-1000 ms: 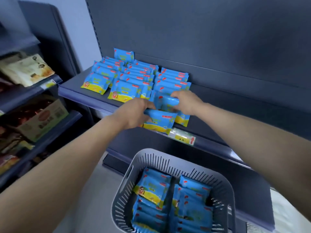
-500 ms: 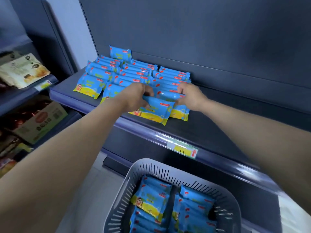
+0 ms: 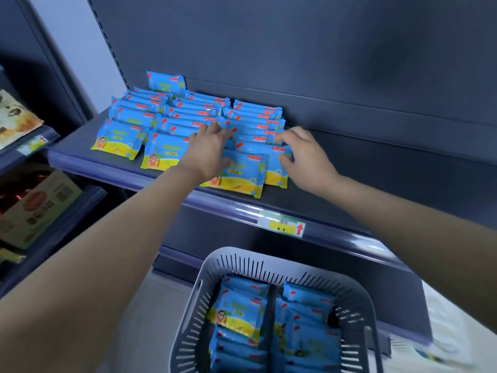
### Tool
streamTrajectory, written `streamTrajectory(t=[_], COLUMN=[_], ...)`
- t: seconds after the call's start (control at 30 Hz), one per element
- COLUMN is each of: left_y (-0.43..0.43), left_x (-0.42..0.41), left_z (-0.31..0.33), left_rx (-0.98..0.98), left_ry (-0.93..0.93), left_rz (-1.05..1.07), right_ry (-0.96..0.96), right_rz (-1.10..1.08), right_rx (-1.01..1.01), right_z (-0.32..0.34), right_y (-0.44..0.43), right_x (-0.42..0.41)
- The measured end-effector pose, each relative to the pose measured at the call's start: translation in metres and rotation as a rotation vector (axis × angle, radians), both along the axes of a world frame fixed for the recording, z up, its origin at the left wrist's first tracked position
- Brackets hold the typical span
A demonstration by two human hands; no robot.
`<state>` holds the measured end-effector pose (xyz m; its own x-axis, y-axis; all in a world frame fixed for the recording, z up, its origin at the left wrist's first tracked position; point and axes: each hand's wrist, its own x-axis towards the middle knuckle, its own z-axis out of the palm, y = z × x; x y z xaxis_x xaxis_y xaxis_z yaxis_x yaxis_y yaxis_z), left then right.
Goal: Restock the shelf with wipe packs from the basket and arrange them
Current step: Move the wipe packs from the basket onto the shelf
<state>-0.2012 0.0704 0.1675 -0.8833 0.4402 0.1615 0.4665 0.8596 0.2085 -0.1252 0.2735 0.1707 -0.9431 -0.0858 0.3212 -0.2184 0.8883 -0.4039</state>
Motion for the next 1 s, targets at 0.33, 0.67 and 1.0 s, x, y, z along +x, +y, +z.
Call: streamTrajectory(t=[0.33, 0.67, 1.0], left_y=[-0.017, -0.036, -0.024], left_x=[0.100, 0.171, 0.170], left_z=[-0.036, -0.187, -0.253], left_rx=[0.217, -0.227, -0.632], left_ry=[0.075, -0.461, -0.489], left_rz=[-0.297, -0.333, -0.300], right_ry=[0.060, -0.430, -0.915], right_rz=[0.113, 0.052, -0.189], right_rx=[0.093, 0.258, 0.317], right_z=[-0.070, -0.193, -0.244], right_y=[-0.028, -0.022, 0.020], right_x=[0.111, 0.183, 0.222])
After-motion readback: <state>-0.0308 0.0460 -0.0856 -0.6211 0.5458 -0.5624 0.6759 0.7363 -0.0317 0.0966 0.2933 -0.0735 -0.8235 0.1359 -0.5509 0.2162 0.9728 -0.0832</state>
